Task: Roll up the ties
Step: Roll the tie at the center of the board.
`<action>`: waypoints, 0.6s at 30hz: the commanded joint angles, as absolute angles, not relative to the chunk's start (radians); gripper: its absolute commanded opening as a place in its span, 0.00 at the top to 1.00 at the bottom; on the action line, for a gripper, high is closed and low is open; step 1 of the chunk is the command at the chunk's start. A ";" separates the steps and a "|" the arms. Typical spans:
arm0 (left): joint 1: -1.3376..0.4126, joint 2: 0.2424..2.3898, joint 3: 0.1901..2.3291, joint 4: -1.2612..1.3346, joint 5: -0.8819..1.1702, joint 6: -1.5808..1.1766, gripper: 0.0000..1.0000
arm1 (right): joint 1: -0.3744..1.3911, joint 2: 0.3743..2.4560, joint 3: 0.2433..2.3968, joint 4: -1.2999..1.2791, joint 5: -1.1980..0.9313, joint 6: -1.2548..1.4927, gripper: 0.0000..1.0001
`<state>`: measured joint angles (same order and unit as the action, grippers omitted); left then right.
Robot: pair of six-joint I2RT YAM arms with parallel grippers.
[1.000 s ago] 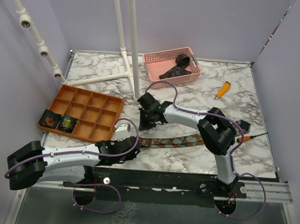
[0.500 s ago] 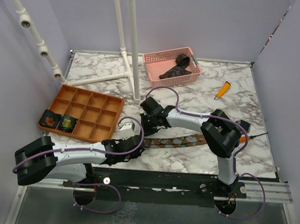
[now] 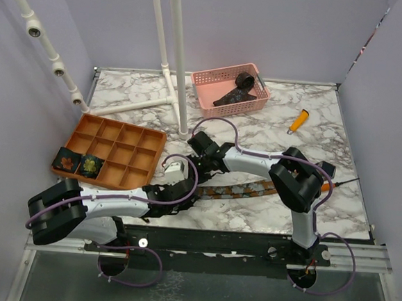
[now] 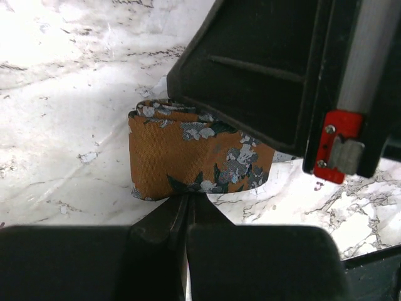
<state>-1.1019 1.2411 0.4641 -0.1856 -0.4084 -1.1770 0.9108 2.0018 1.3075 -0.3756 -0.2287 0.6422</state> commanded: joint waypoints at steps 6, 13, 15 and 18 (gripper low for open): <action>-1.040 1.241 0.474 -0.192 -0.396 -1.125 1.00 | 0.935 2.003 1.258 -0.446 -0.260 0.576 1.00; -1.028 1.249 0.464 -0.154 -0.356 -1.099 1.00 | 0.938 2.008 1.238 -0.442 -0.276 0.570 1.00; -1.029 1.248 0.466 -0.148 -0.330 -1.087 1.00 | 0.937 2.008 1.251 -0.458 -0.247 0.585 1.00; -1.030 1.223 0.460 -0.148 -0.285 -1.064 1.00 | 0.929 1.995 1.279 -0.475 -0.185 0.609 1.00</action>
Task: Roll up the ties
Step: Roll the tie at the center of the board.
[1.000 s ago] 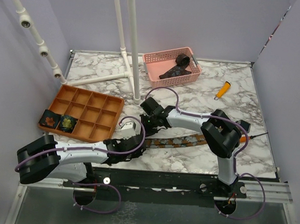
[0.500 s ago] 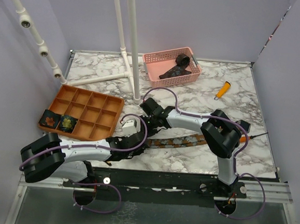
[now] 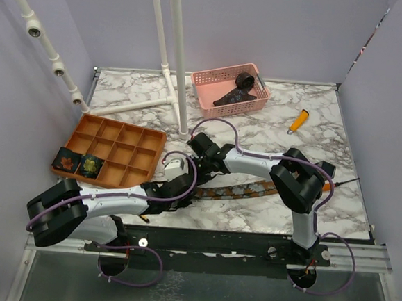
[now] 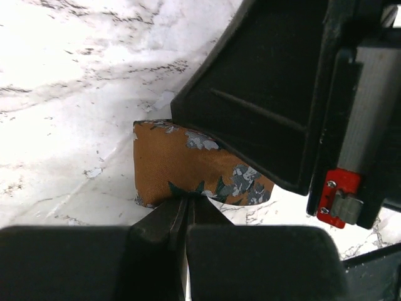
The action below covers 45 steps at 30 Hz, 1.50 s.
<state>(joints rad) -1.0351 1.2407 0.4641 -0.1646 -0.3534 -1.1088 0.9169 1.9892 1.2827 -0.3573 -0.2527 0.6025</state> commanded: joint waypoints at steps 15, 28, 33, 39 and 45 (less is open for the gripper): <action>-1.028 0.883 0.470 -0.351 -0.160 -0.919 1.00 | 0.779 1.786 1.313 -0.478 -0.104 0.622 0.93; -0.735 0.922 0.560 -0.310 -0.129 -0.813 1.00 | 0.840 1.542 0.904 -0.122 -0.343 0.670 0.79; -0.691 0.963 0.514 -0.246 -0.071 -0.828 0.88 | 0.860 1.554 0.887 -0.099 -0.342 0.682 0.79; -0.664 0.931 0.444 -0.203 -0.021 -0.836 0.60 | 0.870 1.593 0.879 -0.088 -0.337 0.684 0.78; -0.656 0.915 0.393 -0.192 -0.001 -0.846 0.30 | 0.870 1.641 0.859 -0.050 -0.313 0.711 0.78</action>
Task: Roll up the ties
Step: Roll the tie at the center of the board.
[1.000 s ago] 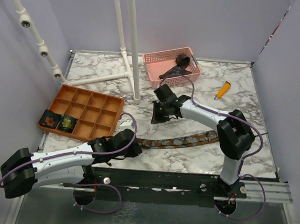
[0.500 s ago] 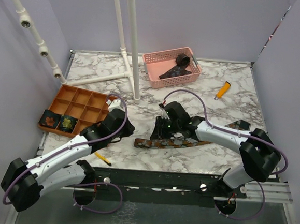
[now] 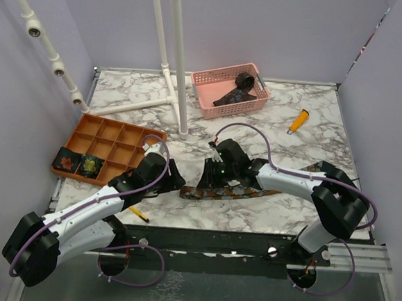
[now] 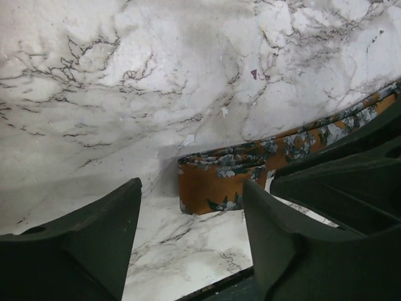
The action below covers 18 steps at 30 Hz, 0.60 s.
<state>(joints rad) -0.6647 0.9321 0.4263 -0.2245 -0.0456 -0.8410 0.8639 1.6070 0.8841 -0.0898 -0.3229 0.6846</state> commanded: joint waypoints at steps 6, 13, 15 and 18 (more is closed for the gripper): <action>-0.655 0.949 0.393 -0.188 0.011 -0.848 0.24 | 0.870 1.668 0.839 -0.043 -0.280 0.741 0.79; -0.655 0.994 0.374 -0.136 0.057 -0.856 0.24 | 0.869 1.674 0.798 -0.076 -0.217 0.739 0.79; -0.655 1.005 0.365 -0.111 0.073 -0.860 0.24 | 0.869 1.684 0.793 -0.075 -0.214 0.739 0.79; -0.655 1.022 0.364 -0.074 0.101 -0.861 0.24 | 0.869 1.690 0.779 -0.061 -0.217 0.742 0.79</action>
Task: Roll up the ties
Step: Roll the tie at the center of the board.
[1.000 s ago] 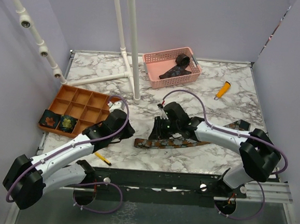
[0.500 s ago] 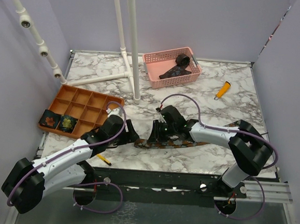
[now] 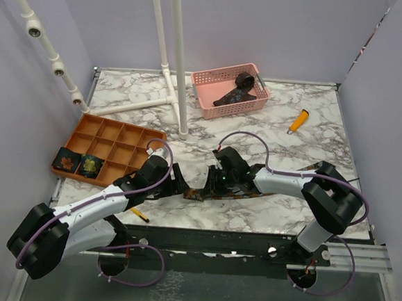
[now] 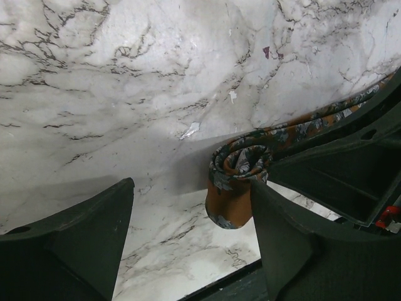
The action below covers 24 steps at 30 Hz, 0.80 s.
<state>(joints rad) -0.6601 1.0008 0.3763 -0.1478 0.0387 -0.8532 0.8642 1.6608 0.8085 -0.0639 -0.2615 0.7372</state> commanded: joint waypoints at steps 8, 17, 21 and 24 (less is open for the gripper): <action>-0.655 1.048 0.369 -0.010 0.170 -0.851 0.25 | 0.867 1.696 0.766 -0.046 -0.219 0.745 0.79; -0.653 1.078 0.350 0.044 0.203 -0.805 0.37 | 0.855 1.696 0.747 -0.014 -0.260 0.739 0.79; -0.642 1.100 0.363 0.050 0.237 -0.784 0.43 | 0.849 1.691 0.720 -0.008 -0.269 0.738 0.80; -0.637 1.118 0.365 0.052 0.246 -0.782 0.48 | 0.847 1.696 0.711 0.030 -0.275 0.739 0.80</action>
<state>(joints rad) -0.6487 1.0950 0.3637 0.0227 0.1989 -0.8116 0.8505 1.6630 0.7521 0.0437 -0.2867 0.7521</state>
